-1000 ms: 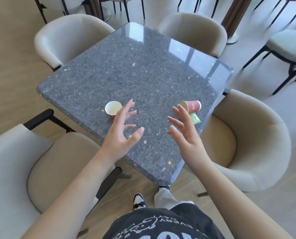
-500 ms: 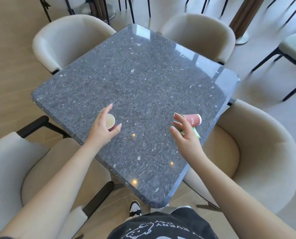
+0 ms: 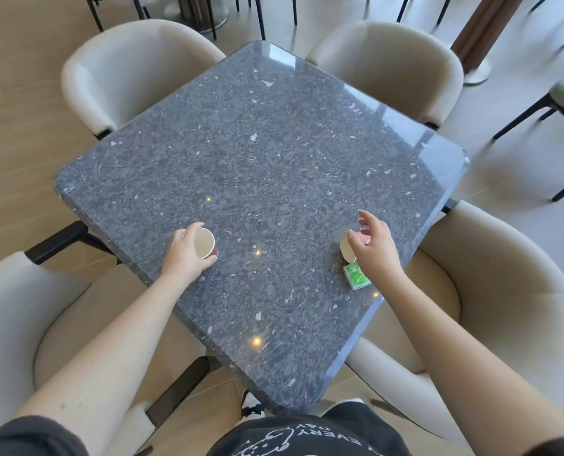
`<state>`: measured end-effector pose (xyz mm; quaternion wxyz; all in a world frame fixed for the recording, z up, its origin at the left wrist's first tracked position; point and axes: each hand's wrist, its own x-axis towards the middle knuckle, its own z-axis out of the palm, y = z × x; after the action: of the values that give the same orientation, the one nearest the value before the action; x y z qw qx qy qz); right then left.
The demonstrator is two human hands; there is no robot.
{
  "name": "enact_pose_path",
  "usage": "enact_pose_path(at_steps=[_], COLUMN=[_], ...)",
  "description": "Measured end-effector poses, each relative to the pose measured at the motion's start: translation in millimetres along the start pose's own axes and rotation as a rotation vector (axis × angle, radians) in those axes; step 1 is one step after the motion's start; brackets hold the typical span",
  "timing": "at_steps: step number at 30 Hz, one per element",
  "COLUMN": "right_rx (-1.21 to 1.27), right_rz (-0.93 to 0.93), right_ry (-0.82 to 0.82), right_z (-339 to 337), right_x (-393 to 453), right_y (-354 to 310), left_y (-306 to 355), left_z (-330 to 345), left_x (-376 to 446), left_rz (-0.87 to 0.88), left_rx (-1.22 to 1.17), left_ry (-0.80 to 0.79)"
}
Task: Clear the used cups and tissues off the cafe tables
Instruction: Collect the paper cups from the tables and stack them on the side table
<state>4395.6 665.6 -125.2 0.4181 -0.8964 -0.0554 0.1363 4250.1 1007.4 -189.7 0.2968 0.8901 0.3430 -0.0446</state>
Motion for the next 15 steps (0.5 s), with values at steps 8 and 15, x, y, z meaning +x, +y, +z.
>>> enact_pose_path(at_steps=[8, 15], right_rx=[-0.387, -0.722], right_rz=[0.145, 0.119], right_ry=[-0.044, -0.074], right_z=[10.9, 27.8], right_x=[37.1, 44.6], right_y=[21.1, 31.7], left_y=[15.0, 41.8], left_z=[-2.1, 2.8], left_x=[-46.6, -92.7], left_rz=[0.054, 0.126], left_rx=[-0.147, -0.306], left_ry=[0.102, 0.254])
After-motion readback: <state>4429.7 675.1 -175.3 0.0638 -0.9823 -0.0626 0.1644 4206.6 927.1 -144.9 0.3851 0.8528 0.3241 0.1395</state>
